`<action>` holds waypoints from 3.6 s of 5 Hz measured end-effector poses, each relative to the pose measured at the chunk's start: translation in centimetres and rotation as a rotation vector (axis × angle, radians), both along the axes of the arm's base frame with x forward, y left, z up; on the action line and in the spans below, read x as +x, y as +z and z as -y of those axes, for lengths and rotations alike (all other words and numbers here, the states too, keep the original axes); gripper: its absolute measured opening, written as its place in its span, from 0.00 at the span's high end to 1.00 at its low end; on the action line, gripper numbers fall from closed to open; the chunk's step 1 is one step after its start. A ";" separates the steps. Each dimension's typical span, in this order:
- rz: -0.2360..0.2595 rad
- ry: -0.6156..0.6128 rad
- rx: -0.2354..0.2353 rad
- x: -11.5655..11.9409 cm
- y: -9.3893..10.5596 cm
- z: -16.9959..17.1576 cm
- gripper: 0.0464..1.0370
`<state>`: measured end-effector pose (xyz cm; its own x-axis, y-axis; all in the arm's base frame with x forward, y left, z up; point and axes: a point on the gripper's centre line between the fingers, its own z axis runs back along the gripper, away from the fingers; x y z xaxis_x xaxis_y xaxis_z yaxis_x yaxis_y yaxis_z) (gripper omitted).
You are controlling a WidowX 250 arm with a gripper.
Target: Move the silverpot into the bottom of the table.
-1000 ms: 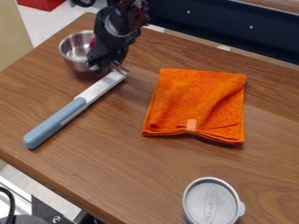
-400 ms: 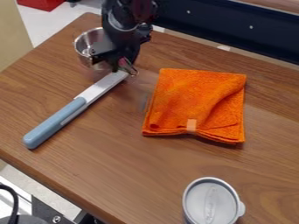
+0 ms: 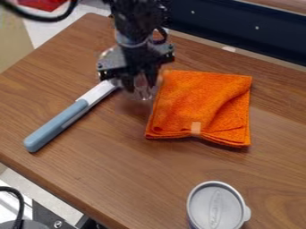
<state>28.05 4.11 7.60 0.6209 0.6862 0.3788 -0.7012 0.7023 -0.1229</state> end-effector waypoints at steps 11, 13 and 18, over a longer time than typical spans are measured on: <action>-0.159 0.261 -0.081 -9.3 -4.2 4.6 0.60; -0.215 0.274 -0.091 -9.0 -3.6 4.1 0.06; -0.077 -0.027 -0.066 -1.4 2.2 5.0 0.04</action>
